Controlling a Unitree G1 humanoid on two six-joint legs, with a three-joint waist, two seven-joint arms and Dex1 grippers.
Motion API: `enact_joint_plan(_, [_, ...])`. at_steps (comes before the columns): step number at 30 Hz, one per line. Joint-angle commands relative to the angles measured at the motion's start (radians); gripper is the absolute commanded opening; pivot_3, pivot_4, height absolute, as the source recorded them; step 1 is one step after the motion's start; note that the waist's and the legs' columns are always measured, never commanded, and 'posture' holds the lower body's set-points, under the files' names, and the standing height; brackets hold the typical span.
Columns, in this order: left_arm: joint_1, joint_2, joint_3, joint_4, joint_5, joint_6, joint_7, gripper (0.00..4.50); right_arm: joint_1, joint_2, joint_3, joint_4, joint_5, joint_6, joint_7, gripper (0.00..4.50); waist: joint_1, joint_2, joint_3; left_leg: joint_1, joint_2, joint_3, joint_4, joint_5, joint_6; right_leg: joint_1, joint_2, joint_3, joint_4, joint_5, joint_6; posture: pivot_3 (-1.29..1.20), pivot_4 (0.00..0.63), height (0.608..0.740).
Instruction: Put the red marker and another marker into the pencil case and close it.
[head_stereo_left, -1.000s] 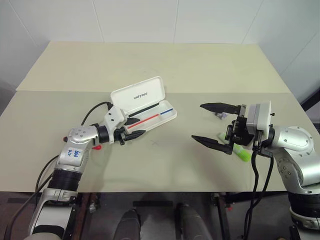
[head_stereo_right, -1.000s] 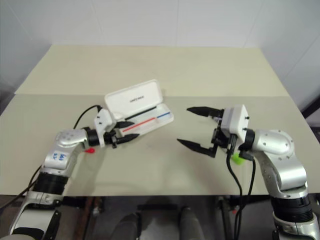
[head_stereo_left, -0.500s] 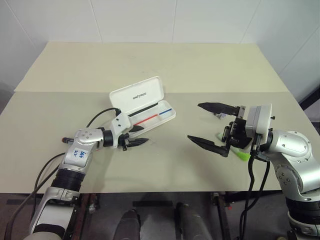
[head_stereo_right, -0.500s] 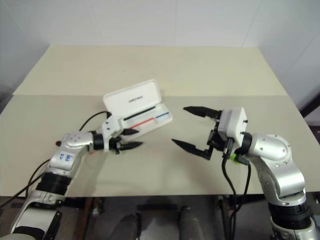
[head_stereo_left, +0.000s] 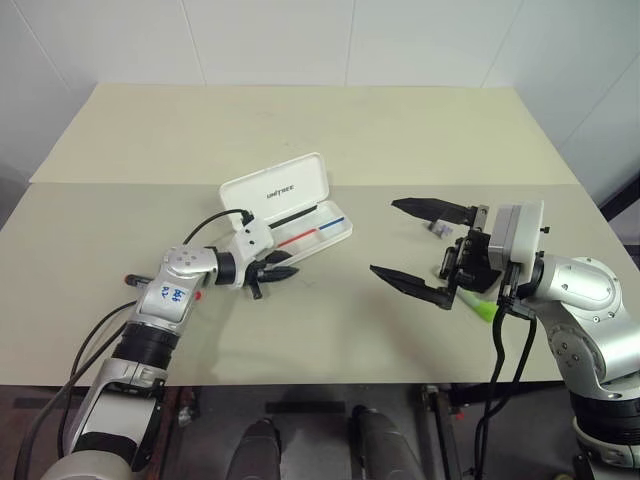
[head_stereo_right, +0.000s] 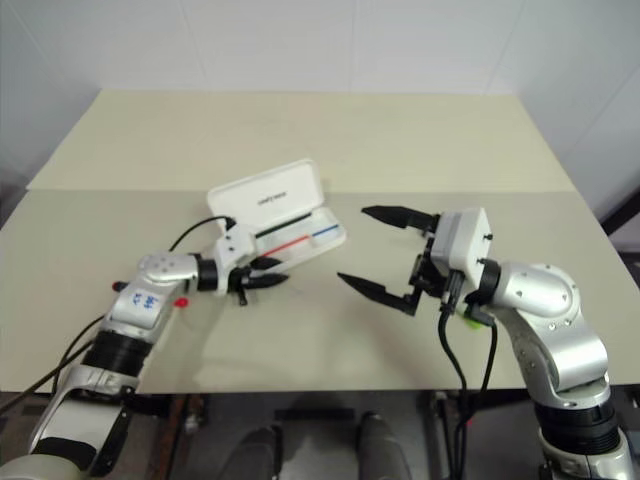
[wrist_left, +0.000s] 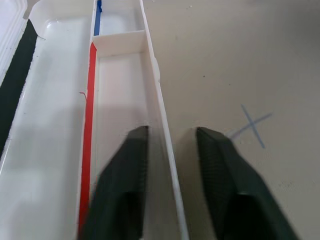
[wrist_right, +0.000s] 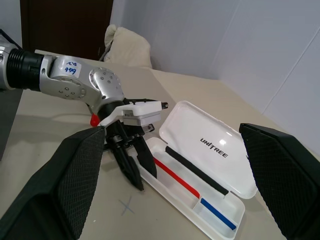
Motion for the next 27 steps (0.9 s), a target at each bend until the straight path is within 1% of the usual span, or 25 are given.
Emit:
enact_joint_plan(1, [-0.014, 0.012, -0.029, -0.020, -0.001, 0.025, -0.060, 0.33, -0.015, -0.016, -0.038, -0.011, 0.023, -0.006, 0.008, 4.50, 0.000, 0.000, 0.000, 0.000, 0.000, 0.000, 0.000, 0.000, 0.000, 0.000, 0.000, 0.000, 0.000, 0.000, 0.000, 0.00, 0.150, 0.740])
enact_joint_plan(2, [-0.015, 0.016, -0.036, -0.027, -0.002, 0.033, -0.076, 0.02, -0.015, -0.018, -0.040, -0.007, 0.025, -0.007, 0.010, 4.50, 0.000, 0.000, 0.000, 0.000, 0.000, 0.000, 0.000, 0.000, 0.000, 0.000, 0.000, 0.000, 0.000, 0.000, 0.000, 0.00, 0.150, 0.740])
enact_joint_plan(7, [-0.016, 0.026, -0.036, -0.076, -0.021, 0.035, -0.127, 0.02, -0.016, -0.024, -0.040, -0.001, 0.026, -0.009, 0.016, 4.50, 0.002, 0.000, 0.000, 0.000, 0.000, 0.000, 0.000, 0.000, 0.000, 0.000, 0.000, 0.000, -0.001, 0.000, 0.000, 0.00, 0.150, 0.740])
enact_joint_plan(10, [-0.003, 0.034, -0.023, -0.136, -0.077, 0.042, -0.201, 0.02, -0.012, -0.028, -0.042, 0.009, 0.023, -0.013, 0.024, 4.50, 0.002, 0.000, 0.000, 0.000, 0.000, 0.000, -0.001, 0.000, 0.000, 0.000, 0.000, 0.000, -0.001, 0.000, 0.000, 0.00, 0.150, 0.740])
enact_joint_plan(17, [0.070, 0.115, -0.024, -0.230, -0.085, -0.045, -0.320, 0.02, 0.024, -0.049, -0.072, 0.032, 0.023, -0.022, 0.046, 4.50, -0.004, 0.000, 0.000, 0.000, 0.000, 0.000, -0.001, 0.000, 0.000, 0.000, 0.000, 0.000, -0.001, -0.001, -0.002, 0.00, 0.150, 0.740])
enact_joint_plan(23, [0.156, 0.190, -0.002, -0.257, -0.074, -0.070, -0.319, 0.02, 0.048, -0.054, -0.087, 0.029, 0.027, -0.019, 0.049, 4.50, -0.005, 0.000, 0.000, 0.000, 0.000, 0.000, -0.001, 0.000, 0.000, 0.000, 0.000, 0.000, -0.001, -0.002, -0.004, 0.00, 0.150, 0.740])
enact_joint_plan(27, [0.173, 0.182, 0.008, -0.258, -0.073, -0.067, -0.282, 0.02, 0.052, -0.051, -0.083, 0.023, 0.030, -0.013, 0.044, 4.50, -0.005, 0.000, 0.000, 0.000, 0.000, 0.000, 0.000, 0.000, 0.000, 0.000, 0.000, 0.000, -0.001, -0.002, -0.004, 0.00, 0.150, 0.740])
